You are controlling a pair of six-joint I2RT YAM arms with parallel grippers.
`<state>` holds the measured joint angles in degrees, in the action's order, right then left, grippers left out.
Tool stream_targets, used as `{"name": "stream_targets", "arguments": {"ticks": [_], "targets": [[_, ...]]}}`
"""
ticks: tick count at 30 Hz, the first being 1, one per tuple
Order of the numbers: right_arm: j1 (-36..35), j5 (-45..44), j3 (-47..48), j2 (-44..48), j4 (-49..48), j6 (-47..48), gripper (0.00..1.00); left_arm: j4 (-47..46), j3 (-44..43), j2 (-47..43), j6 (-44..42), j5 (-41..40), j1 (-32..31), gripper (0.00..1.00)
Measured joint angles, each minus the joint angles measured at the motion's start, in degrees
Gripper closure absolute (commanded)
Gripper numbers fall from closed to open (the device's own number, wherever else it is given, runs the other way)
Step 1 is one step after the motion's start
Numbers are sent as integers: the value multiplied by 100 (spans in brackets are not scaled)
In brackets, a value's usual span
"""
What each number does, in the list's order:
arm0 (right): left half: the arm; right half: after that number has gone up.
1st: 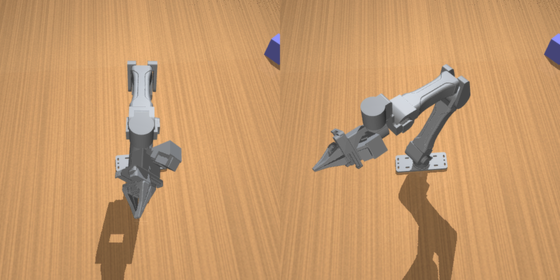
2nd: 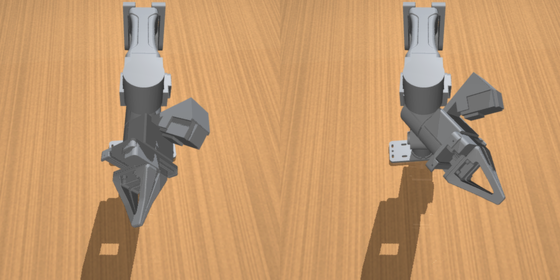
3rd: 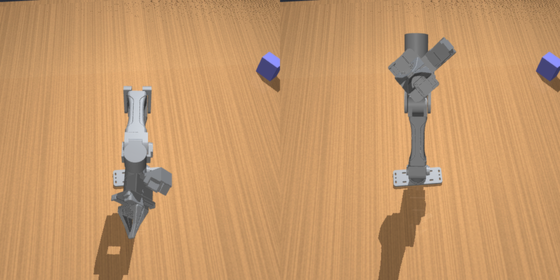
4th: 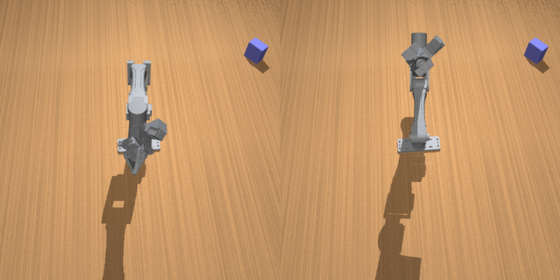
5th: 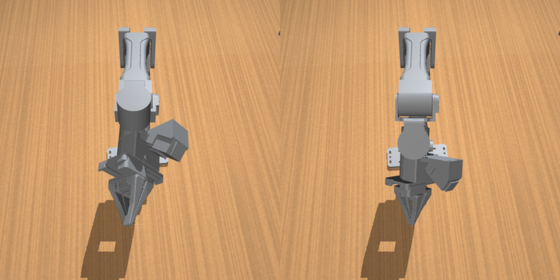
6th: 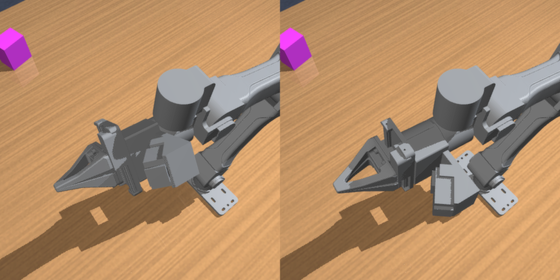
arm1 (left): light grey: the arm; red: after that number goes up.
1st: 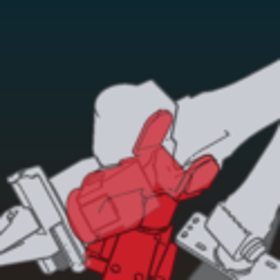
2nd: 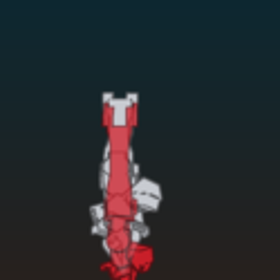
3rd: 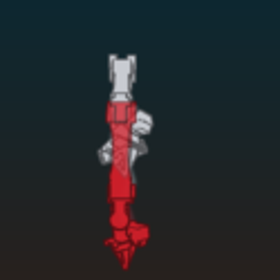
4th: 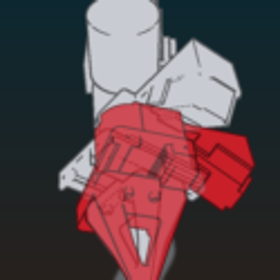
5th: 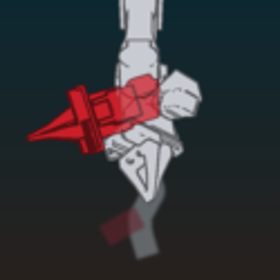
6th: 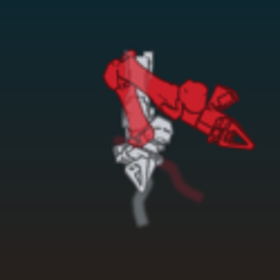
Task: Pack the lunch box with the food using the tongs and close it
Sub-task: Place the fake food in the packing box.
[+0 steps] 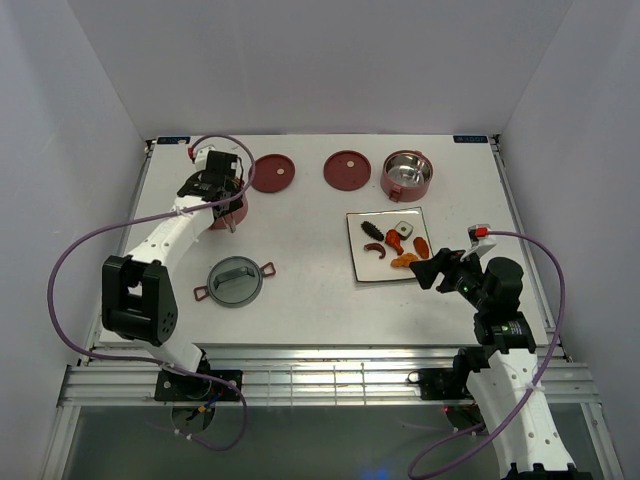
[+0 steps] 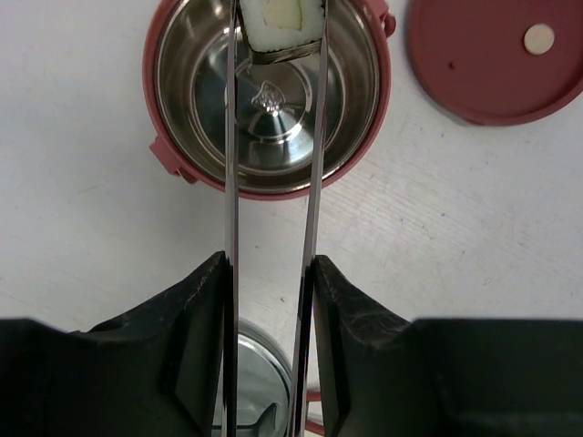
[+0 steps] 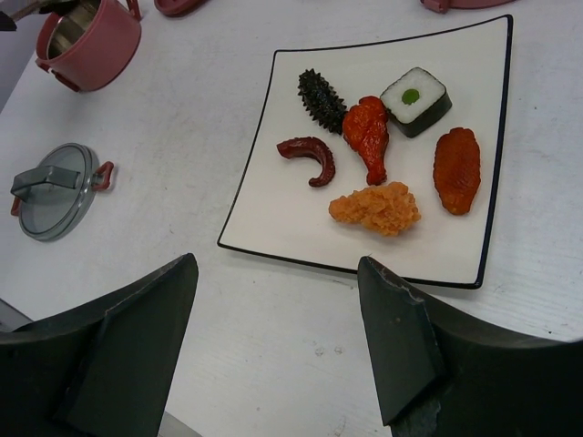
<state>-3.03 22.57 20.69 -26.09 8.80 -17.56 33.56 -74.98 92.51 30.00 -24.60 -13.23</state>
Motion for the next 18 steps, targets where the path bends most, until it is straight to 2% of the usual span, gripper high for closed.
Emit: {"name": "stream_targets", "arguments": {"ticks": [8,18], "targets": [[0,39,0,0,4,2,23,-76,603,-249,227,173,-9,68],[0,52,0,61,15,2,23,-166,857,-382,391,234,-9,57]]}}
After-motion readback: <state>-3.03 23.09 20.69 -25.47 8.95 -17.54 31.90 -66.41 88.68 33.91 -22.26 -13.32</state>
